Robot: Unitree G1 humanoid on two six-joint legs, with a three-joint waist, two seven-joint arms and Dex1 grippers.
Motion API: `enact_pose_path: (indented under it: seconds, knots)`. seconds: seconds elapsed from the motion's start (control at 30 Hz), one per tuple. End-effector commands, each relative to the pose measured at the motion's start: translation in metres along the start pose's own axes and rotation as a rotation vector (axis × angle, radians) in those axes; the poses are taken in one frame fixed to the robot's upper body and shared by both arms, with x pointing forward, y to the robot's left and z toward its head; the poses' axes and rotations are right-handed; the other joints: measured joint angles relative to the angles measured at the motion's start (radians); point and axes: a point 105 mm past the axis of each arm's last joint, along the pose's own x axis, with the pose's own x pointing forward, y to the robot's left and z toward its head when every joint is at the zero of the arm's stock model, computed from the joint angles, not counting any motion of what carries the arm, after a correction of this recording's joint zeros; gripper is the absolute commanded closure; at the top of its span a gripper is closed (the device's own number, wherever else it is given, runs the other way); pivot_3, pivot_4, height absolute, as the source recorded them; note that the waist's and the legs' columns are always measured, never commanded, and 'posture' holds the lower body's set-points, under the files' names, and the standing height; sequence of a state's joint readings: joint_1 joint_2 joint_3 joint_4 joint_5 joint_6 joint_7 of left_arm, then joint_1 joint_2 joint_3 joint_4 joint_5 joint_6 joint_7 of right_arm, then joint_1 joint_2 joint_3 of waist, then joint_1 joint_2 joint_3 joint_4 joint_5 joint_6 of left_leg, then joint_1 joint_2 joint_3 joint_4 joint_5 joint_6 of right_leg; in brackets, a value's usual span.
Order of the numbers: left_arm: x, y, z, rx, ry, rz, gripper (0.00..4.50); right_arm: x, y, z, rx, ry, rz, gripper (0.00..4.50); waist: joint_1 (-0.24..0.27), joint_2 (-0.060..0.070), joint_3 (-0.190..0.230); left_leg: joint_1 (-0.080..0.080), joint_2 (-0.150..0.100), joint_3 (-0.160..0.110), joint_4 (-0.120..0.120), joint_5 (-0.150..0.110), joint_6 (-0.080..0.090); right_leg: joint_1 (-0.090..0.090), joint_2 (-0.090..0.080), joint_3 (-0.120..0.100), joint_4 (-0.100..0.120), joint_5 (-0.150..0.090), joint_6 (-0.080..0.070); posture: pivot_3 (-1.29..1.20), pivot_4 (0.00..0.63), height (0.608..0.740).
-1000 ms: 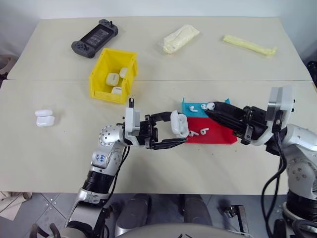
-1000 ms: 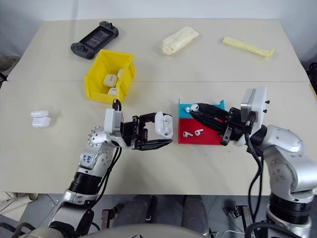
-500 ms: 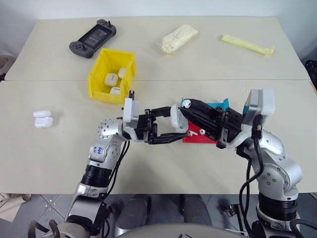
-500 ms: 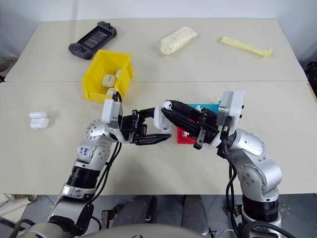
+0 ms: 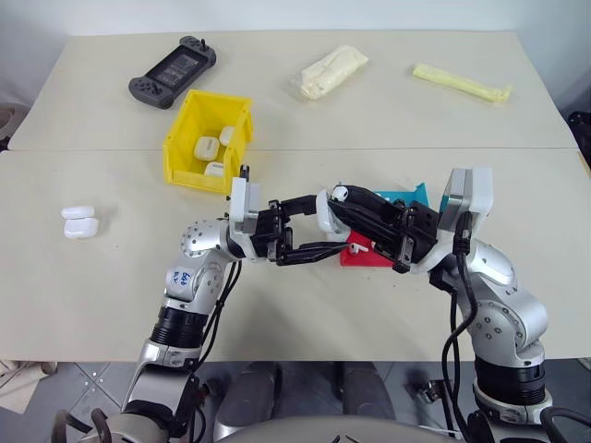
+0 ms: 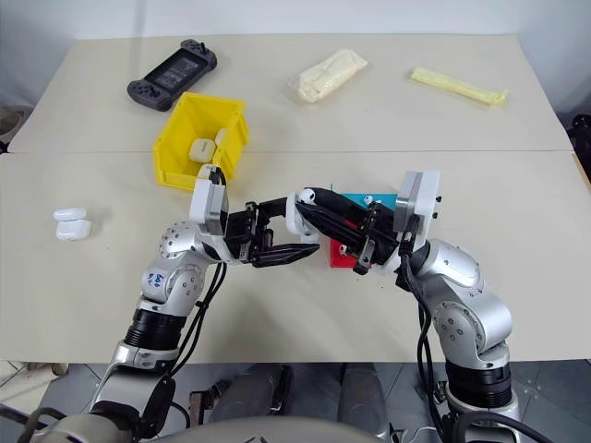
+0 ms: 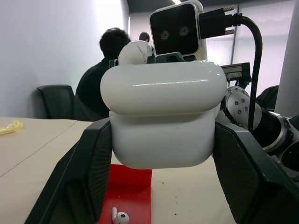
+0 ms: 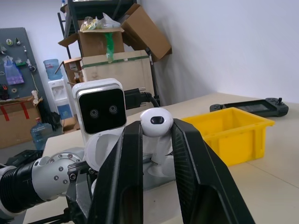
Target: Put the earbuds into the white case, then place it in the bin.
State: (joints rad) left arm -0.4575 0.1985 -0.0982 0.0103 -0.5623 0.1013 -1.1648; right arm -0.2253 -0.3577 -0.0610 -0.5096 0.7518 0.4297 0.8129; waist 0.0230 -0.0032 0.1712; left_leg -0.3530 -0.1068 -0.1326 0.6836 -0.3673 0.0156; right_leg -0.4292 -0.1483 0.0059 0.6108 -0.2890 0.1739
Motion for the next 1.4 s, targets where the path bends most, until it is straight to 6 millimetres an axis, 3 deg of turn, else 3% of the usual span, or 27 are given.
enact_pose_path:
  seconds: [0.03, 0.17, 0.2, 0.53, 0.87, 1.07, 1.27, 1.33, 1.4]
  knots:
    - [0.010, -0.004, 0.017, 0.060, -0.063, -0.032, 1.69, -0.002, 0.001, -0.006, 0.026, 0.022, 0.011, 4.00, 0.000, 0.000, 0.000, 0.000, 0.000, 0.000, 0.000, 0.000, 0.000, 0.000, 0.000, 0.000, 0.000, 0.000, 0.000, 0.00, 0.150, 0.740]
    - [0.012, -0.001, 0.019, 0.077, -0.072, -0.027, 1.69, -0.004, -0.001, -0.010, 0.090, 0.041, 0.011, 4.00, 0.000, 0.000, 0.000, 0.000, 0.000, 0.000, 0.000, 0.000, 0.000, 0.000, 0.000, 0.000, 0.000, 0.000, 0.000, 0.00, 0.150, 0.740]
    - [0.013, -0.001, 0.020, 0.079, -0.072, -0.027, 1.69, -0.004, -0.002, -0.009, 0.094, 0.041, 0.011, 3.26, 0.000, 0.000, 0.000, 0.000, 0.000, 0.000, 0.000, 0.000, 0.000, 0.000, 0.000, 0.000, 0.000, 0.000, 0.000, 0.00, 0.150, 0.740]
    - [0.014, 0.001, 0.021, 0.095, -0.082, -0.021, 1.69, -0.006, -0.006, -0.005, 0.076, 0.055, 0.040, 0.01, 0.000, 0.000, 0.000, 0.000, 0.000, 0.000, 0.000, 0.000, 0.000, 0.000, 0.000, 0.000, 0.000, 0.000, 0.000, 0.00, 0.150, 0.740]
    - [0.007, 0.001, 0.016, 0.097, -0.067, 0.010, 1.69, -0.028, -0.020, 0.005, 0.000, 0.088, -0.033, 0.01, 0.003, 0.000, 0.000, 0.000, 0.000, 0.000, 0.000, 0.000, 0.000, 0.000, 0.000, 0.000, -0.001, 0.000, 0.000, 0.00, 0.150, 0.740]
    - [-0.018, -0.003, 0.008, 0.112, 0.009, 0.037, 1.69, -0.102, -0.047, 0.016, -0.230, 0.303, -0.199, 0.01, 0.006, 0.000, 0.000, -0.001, -0.001, 0.000, 0.000, -0.001, 0.002, 0.001, -0.001, 0.000, -0.002, 0.000, 0.000, 0.00, 0.150, 0.740]
    - [-0.028, -0.006, 0.006, 0.107, 0.014, 0.065, 1.69, -0.178, -0.056, 0.013, -0.365, 0.505, -0.340, 0.01, 0.004, 0.000, 0.000, 0.000, 0.000, 0.003, 0.000, -0.001, 0.002, 0.001, -0.001, 0.000, -0.002, 0.000, 0.000, 0.00, 0.150, 0.740]
    - [-0.030, -0.007, 0.005, 0.104, 0.017, 0.069, 1.69, -0.197, -0.055, 0.011, -0.378, 0.569, -0.365, 0.01, 0.004, 0.000, 0.000, 0.000, 0.000, 0.003, 0.000, -0.001, 0.002, 0.001, 0.000, 0.000, -0.002, 0.000, 0.000, 0.00, 0.150, 0.740]
    - [-0.031, -0.007, 0.004, 0.103, 0.020, 0.070, 1.69, -0.203, -0.055, 0.009, -0.391, 0.604, -0.359, 0.01, 0.004, 0.000, 0.000, 0.001, 0.000, 0.003, 0.000, -0.001, 0.002, 0.001, 0.000, 0.001, -0.004, 0.000, 0.000, 0.00, 0.150, 0.740]
